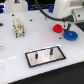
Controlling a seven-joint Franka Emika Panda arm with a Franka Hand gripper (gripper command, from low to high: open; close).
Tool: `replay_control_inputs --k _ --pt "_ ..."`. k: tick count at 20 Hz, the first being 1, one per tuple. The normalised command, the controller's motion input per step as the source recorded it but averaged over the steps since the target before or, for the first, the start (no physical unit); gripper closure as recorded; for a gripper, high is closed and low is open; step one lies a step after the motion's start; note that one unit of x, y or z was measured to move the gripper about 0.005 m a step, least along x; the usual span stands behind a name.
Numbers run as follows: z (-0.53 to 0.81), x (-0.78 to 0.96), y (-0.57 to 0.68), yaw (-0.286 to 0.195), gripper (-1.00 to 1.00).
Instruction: Insert the blue gear onto the right peg, followed by the red gear
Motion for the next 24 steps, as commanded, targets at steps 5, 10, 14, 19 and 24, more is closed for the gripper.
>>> replay_control_inputs --k 5,10,14,19,24 --pt "-0.36 -0.03 -0.01 0.000 -1.00" --pt "-0.26 -0.19 -0.06 0.000 -1.00" --pt "0.01 -0.35 0.00 0.000 -1.00" --pt "-0.02 -0.44 -0.09 0.000 -1.00" --pt "-0.11 -0.19 -0.03 0.000 1.00"
